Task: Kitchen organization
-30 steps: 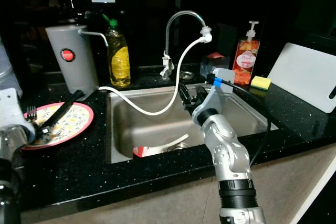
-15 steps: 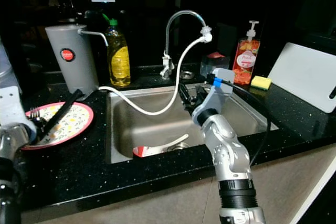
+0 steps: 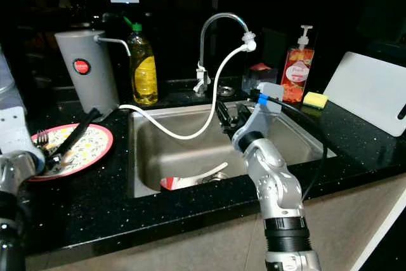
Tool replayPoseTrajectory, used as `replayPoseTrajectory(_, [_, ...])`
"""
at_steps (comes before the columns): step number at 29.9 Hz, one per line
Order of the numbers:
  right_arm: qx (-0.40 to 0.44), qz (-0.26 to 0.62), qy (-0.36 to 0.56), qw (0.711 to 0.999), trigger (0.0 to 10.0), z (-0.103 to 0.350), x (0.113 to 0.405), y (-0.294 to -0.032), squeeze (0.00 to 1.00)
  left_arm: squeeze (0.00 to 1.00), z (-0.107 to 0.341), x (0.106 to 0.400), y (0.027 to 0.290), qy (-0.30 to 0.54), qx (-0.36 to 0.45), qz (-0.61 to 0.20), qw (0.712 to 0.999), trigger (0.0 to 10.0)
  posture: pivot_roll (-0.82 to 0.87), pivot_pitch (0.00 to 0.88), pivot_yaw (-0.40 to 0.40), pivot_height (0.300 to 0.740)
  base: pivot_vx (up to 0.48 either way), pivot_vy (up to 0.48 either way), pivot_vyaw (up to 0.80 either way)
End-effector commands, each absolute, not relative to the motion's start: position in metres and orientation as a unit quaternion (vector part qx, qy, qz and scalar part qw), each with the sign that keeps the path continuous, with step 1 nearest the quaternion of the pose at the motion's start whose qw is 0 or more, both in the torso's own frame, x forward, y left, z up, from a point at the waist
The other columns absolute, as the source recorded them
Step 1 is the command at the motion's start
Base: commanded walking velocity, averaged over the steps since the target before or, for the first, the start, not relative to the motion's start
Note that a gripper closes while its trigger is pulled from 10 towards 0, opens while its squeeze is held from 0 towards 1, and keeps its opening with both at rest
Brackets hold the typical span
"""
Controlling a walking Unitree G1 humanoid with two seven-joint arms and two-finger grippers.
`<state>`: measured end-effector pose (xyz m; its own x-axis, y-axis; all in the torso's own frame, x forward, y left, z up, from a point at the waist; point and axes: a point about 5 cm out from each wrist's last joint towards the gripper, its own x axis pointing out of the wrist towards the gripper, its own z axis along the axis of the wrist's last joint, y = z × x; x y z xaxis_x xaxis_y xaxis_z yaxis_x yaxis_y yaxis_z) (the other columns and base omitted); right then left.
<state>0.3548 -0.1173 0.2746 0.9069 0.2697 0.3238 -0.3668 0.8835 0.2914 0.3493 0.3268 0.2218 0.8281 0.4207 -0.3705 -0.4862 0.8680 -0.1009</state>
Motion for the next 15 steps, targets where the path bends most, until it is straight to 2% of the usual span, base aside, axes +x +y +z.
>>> replayPoseTrajectory(1, [0.18,0.164,-0.143,0.959,10.0,0.278,0.353,-0.119,0.0,0.0,0.21,0.345,0.332,0.195,-0.093,0.251,0.944,0.0,-0.04,0.016,-0.032,0.74,0.0,0.0,0.0])
replayPoseTrajectory(8, [0.18,0.166,-0.142,0.959,10.0,0.278,0.353,-0.119,0.0,0.0,0.217,0.346,0.331,0.178,-0.095,0.253,0.946,0.0,-0.04,0.013,-0.033,0.74,0.0,0.0,0.0])
replayPoseTrajectory(13, [0.18,0.165,-0.143,0.959,10.0,0.278,0.353,-0.119,0.0,0.0,0.233,0.349,0.331,0.126,-0.079,0.26,0.954,0.0,-0.04,0.01,-0.032,0.74,0.0,0.0,0.0])
replayPoseTrajectory(14, [0.18,0.165,-0.143,0.959,10.0,0.278,0.354,-0.119,0.0,0.0,0.245,0.35,0.33,0.09,-0.07,0.256,0.96,10.0,-0.04,0.007,-0.032,0.74,0.0,0.0,0.0])
replayPoseTrajectory(15, [0.179,0.165,-0.143,0.959,10.0,0.278,0.354,-0.119,0.0,0.0,0.251,0.351,0.329,0.072,-0.062,0.254,0.963,10.0,-0.04,0.007,-0.032,0.74,0.0,0.0,0.0])
